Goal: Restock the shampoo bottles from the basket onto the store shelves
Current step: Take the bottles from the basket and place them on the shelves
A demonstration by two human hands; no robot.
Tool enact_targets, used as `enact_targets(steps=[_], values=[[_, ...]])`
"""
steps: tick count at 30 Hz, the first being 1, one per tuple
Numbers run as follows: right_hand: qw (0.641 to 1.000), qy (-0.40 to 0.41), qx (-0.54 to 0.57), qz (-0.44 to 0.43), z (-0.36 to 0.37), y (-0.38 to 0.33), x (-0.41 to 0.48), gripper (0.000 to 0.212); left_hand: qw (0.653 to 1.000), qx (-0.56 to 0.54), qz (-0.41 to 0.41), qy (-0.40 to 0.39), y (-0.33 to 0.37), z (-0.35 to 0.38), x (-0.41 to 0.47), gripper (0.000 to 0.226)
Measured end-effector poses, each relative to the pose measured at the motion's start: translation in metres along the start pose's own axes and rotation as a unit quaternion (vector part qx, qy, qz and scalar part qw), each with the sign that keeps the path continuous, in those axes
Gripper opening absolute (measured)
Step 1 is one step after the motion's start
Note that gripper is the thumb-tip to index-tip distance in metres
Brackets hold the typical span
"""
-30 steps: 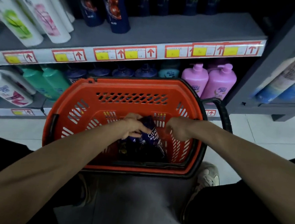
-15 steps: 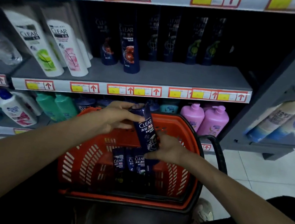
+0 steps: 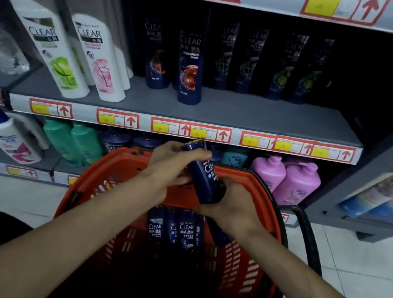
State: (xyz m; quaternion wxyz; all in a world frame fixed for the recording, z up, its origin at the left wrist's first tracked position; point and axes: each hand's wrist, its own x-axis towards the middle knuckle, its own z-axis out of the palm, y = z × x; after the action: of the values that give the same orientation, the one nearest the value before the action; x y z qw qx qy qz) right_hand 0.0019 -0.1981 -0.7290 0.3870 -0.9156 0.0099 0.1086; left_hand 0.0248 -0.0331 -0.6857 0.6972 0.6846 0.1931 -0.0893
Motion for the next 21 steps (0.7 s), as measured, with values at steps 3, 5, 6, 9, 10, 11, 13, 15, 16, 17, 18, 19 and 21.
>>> enact_targets(steps=[3,5,6,9,10,11,13,15,16,17,18,19,21], values=[[0.998,-0.004,0.05,0.04,-0.003,-0.004,0.003,0.08,1.0,-0.016,-0.015,0.016,-0.003,0.0,0.0,0.06],[0.994,-0.017,0.083,0.063,-0.004,-0.006,0.003,0.078,1.0,-0.004,-0.013,0.012,-0.003,0.004,-0.001,0.061],[0.991,-0.028,0.103,0.078,-0.005,-0.007,0.005,0.075,1.0,0.009,-0.004,0.005,-0.003,0.006,0.0,0.061],[0.979,-0.048,0.166,0.11,-0.006,-0.008,0.01,0.068,0.997,0.063,0.04,-0.016,0.001,0.013,0.003,0.061],[0.974,-0.05,0.186,0.117,-0.007,-0.007,0.011,0.067,0.996,0.075,0.05,-0.026,0.002,0.014,0.003,0.06],[0.968,-0.057,0.21,0.122,-0.008,-0.005,0.013,0.067,0.995,0.073,0.048,-0.037,0.003,0.014,0.002,0.061],[0.949,-0.079,0.274,0.132,-0.011,-0.001,0.015,0.064,0.998,0.035,0.012,-0.059,0.006,0.013,0.001,0.066],[0.924,-0.101,0.34,0.142,-0.015,-0.001,0.014,0.053,0.996,0.012,-0.016,-0.083,0.008,0.013,0.0,0.07],[0.908,-0.11,0.376,0.15,-0.018,-0.002,0.013,0.047,0.996,0.013,-0.015,-0.091,0.008,0.012,0.0,0.07],[0.888,-0.116,0.416,0.157,-0.021,-0.005,0.012,0.039,0.995,0.015,-0.009,-0.098,0.008,0.012,-0.001,0.07],[0.866,-0.117,0.459,0.162,-0.024,-0.008,0.012,0.031,0.995,0.019,-0.002,-0.103,0.007,0.012,-0.001,0.069],[0.842,-0.117,0.499,0.166,-0.028,-0.009,0.011,0.023,0.994,0.023,0.003,-0.108,0.006,0.011,-0.002,0.068],[0.804,-0.116,0.558,0.17,-0.035,-0.012,0.011,0.02,0.992,0.036,0.012,-0.118,0.005,0.009,-0.003,0.065]])
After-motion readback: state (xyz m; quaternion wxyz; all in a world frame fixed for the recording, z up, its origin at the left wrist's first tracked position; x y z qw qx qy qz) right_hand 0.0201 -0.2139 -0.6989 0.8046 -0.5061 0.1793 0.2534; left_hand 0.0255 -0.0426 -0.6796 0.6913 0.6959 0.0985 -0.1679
